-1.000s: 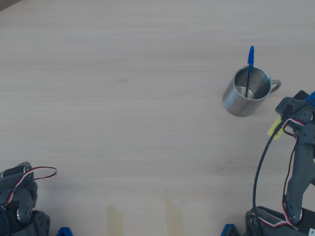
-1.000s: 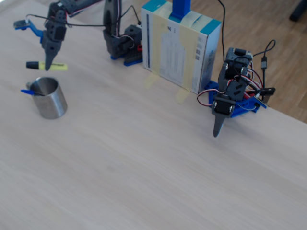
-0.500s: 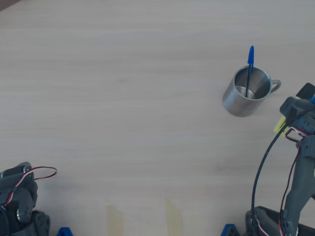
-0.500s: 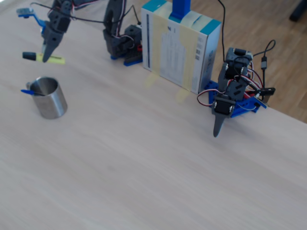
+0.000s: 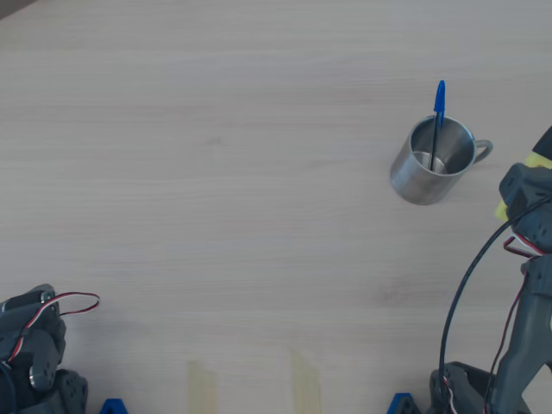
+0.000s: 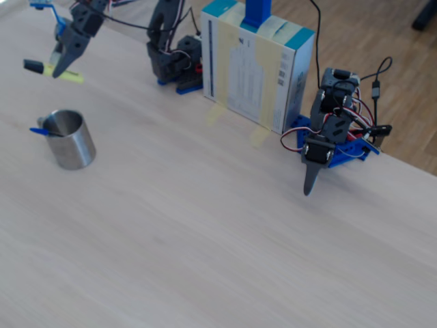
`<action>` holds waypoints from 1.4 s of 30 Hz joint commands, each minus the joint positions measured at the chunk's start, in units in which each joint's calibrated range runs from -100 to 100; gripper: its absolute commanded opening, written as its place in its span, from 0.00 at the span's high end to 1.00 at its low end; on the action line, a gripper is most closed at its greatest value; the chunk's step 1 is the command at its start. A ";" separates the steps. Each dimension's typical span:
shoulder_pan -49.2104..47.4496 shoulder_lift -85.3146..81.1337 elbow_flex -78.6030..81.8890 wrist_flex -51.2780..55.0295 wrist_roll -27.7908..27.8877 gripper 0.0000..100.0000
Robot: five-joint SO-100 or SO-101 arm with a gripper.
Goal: Grab the yellow pen and put it in the silver cup.
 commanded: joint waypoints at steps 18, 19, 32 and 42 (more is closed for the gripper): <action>-2.86 -3.12 -0.12 -19.83 5.81 0.89; -3.20 -3.12 -0.12 -21.21 6.17 0.89; -6.61 -3.12 2.24 -33.73 6.48 0.89; -9.40 -3.20 10.77 -51.41 6.02 0.89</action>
